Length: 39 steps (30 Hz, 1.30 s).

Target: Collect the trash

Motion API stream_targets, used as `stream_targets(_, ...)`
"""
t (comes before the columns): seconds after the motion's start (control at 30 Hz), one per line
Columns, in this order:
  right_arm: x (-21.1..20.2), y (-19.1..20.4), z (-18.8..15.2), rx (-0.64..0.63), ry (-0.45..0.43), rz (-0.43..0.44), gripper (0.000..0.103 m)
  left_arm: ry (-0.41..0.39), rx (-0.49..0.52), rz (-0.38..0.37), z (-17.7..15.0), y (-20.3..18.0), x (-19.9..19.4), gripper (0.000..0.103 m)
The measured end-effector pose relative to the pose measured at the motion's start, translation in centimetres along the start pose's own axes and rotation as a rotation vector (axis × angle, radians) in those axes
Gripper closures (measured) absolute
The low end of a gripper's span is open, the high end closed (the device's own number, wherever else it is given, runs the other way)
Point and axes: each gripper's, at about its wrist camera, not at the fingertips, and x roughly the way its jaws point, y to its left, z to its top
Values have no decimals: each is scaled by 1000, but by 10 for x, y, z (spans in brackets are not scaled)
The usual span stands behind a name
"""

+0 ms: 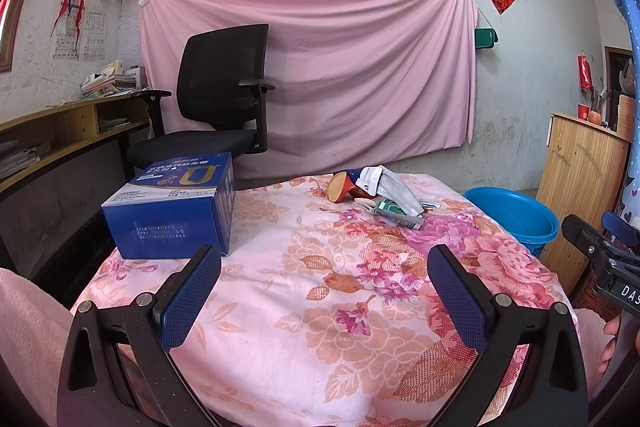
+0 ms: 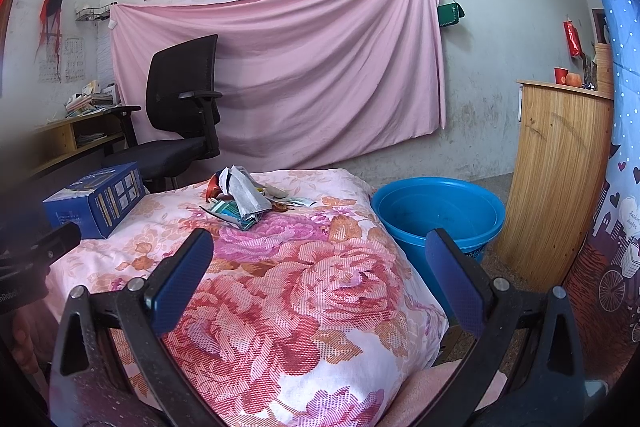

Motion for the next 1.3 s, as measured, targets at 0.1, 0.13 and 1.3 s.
stream_targets(0.1, -1, 1, 0, 0, 0, 0, 0, 1, -1, 0, 0, 0, 1, 2)
stream_targets(0.13, -1, 1, 0, 0, 0, 0, 0, 0, 0, 0, 0, 0, 0, 2)
stream_targets(1.3, 2, -1, -2, 2, 5, 1, 0, 2, 1, 1, -2, 2, 3, 2)
